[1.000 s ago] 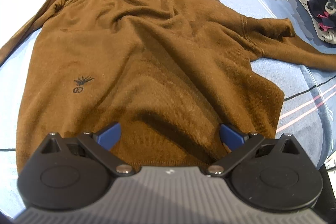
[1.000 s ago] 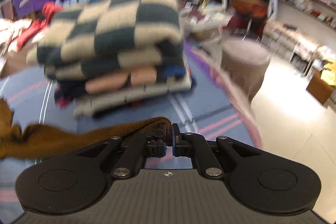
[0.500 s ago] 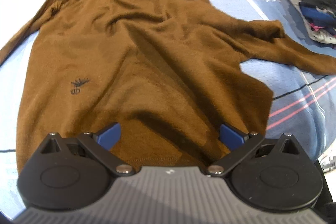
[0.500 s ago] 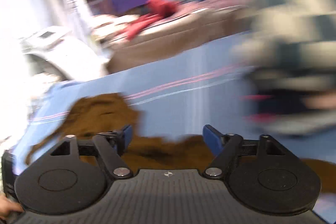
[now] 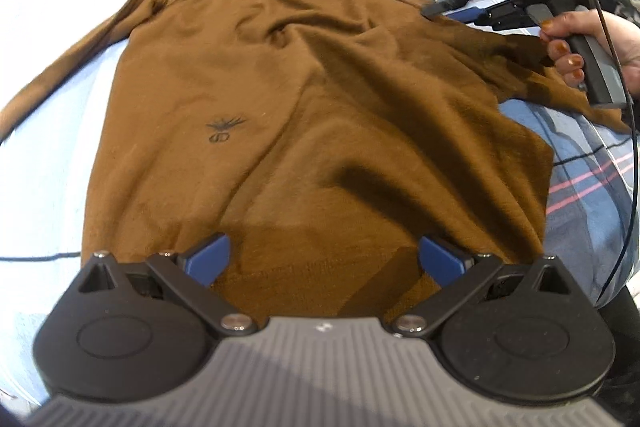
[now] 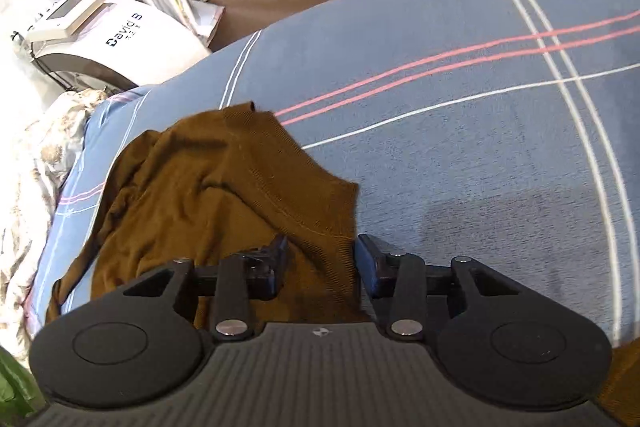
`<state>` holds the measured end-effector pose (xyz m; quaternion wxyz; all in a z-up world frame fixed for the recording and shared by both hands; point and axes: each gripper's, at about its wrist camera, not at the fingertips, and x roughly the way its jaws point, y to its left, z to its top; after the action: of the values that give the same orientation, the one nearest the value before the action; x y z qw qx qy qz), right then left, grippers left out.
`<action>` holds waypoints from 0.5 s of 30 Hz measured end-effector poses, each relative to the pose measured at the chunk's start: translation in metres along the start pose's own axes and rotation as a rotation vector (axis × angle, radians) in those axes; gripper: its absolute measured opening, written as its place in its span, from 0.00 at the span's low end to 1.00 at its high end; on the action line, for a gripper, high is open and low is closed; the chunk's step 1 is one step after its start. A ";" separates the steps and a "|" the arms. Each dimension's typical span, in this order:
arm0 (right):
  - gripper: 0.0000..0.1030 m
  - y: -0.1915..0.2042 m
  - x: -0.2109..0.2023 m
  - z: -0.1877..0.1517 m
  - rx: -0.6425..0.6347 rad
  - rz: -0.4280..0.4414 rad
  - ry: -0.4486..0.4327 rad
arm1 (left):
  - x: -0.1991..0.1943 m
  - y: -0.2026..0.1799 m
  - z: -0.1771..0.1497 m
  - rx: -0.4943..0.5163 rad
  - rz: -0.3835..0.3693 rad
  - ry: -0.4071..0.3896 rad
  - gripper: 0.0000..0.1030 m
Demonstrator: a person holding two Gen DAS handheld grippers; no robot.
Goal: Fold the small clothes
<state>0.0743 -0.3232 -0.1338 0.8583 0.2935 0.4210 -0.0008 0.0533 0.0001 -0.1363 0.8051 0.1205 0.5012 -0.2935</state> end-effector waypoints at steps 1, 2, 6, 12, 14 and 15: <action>0.05 0.001 0.001 0.000 -0.004 -0.012 0.000 | -0.001 0.003 -0.001 -0.005 -0.007 -0.004 1.00; 0.04 0.001 0.002 0.001 -0.009 -0.031 0.006 | -0.004 0.003 -0.001 -0.007 -0.014 -0.011 1.00; 0.03 -0.009 -0.010 0.024 -0.066 -0.115 -0.050 | -0.006 0.002 0.002 -0.008 -0.015 -0.020 1.00; 0.00 -0.014 -0.021 0.100 -0.180 -0.343 -0.184 | -0.003 -0.002 0.006 -0.009 -0.019 -0.005 1.00; 0.00 -0.014 -0.010 0.118 -0.219 -0.391 -0.166 | -0.005 0.001 0.009 -0.012 -0.029 -0.015 1.00; 0.01 -0.019 -0.003 0.123 -0.192 -0.393 -0.147 | -0.006 0.003 0.012 -0.007 -0.039 -0.026 1.00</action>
<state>0.1565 -0.4015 -0.0834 0.8940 0.1220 0.4044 -0.1492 0.0618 -0.0009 -0.1261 0.8062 0.1039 0.4938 -0.3089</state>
